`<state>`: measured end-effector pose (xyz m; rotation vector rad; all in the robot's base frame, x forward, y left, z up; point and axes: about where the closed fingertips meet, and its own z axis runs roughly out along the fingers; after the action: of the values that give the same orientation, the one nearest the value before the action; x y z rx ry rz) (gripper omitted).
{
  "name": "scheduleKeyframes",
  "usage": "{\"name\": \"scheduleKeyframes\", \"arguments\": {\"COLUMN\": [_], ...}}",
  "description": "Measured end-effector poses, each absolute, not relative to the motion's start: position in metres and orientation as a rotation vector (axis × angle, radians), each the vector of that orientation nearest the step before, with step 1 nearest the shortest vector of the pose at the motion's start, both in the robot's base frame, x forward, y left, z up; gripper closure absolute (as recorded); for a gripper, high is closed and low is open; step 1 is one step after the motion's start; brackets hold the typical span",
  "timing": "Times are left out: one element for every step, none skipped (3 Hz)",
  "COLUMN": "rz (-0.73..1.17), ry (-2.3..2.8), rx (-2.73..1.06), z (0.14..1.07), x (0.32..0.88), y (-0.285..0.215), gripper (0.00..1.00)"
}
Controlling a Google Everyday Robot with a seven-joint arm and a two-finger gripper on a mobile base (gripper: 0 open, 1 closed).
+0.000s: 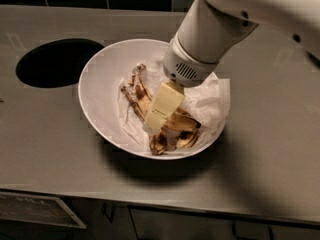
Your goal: Pick banana from white bowl
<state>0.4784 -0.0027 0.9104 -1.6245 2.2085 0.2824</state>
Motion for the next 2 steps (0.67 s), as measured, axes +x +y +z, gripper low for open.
{"name": "scheduleKeyframes", "arguments": {"rz": [0.328, 0.329], "ry": [2.219, 2.218], "rx": [-1.596, -1.596], "z": [0.9025, 0.9025], "x": [0.4726, 0.4725], "y": [0.0004, 0.0007], "gripper": [0.00, 0.00]}}
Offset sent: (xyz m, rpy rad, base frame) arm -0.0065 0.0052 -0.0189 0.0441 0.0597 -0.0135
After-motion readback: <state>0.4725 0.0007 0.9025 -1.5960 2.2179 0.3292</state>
